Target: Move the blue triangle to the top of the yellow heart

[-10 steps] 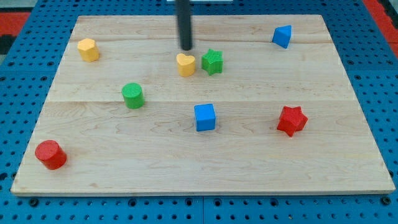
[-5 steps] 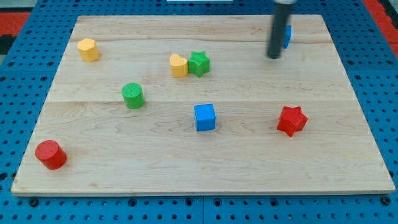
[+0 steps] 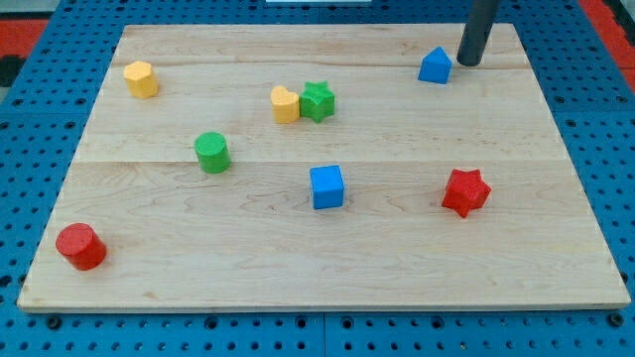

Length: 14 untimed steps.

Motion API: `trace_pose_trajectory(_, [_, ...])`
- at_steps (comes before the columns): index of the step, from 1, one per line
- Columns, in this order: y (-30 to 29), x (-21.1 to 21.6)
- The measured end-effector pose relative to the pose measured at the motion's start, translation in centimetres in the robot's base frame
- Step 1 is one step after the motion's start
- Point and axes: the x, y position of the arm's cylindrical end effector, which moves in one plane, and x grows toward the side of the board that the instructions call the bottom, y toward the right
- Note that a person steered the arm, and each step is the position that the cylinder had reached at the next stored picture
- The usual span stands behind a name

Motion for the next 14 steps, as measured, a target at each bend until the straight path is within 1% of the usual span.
trace_pose_trajectory(1, [-7.3,0.6])
trace_pose_trajectory(2, [-8.9,0.8])
trace_pose_trajectory(3, [-3.8,1.5])
trace_pose_trajectory(4, [-7.0,3.7])
trace_pose_trajectory(5, [-12.6,3.5])
trace_pose_trajectory(6, [-13.4,-0.1])
trace_pose_trajectory(7, [-9.6,-0.8])
trace_pose_trajectory(8, [-12.0,-2.2])
trace_pose_trajectory(10, [-19.8,-1.6])
trace_pose_trajectory(11, [-21.5,-1.4])
trace_pose_trajectory(12, [-23.0,0.0])
trace_pose_trajectory(13, [-22.2,1.6])
trace_pose_trajectory(14, [-21.0,0.8])
